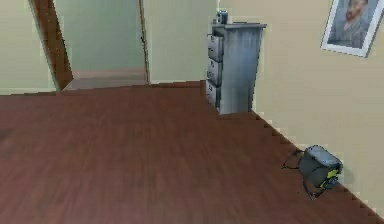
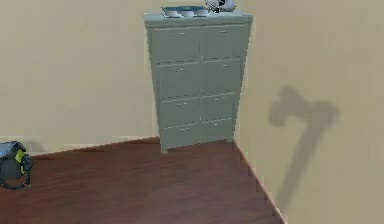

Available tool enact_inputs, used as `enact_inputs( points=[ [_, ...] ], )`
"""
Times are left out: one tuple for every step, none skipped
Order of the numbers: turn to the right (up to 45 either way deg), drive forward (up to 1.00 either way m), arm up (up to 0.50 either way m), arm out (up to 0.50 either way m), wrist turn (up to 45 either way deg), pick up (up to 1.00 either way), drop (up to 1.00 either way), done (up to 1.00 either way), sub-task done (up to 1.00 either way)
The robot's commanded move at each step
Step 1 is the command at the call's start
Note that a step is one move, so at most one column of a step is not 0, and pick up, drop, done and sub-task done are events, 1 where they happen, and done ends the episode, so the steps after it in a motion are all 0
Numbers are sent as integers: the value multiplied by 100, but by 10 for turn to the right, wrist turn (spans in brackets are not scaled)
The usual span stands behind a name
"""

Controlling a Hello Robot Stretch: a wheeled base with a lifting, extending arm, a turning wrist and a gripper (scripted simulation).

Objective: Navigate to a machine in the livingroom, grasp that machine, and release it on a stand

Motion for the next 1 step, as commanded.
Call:
enact_inputs(
  points=[
    [-180,0,0,0,0,0,0,0,0]
  ],
)
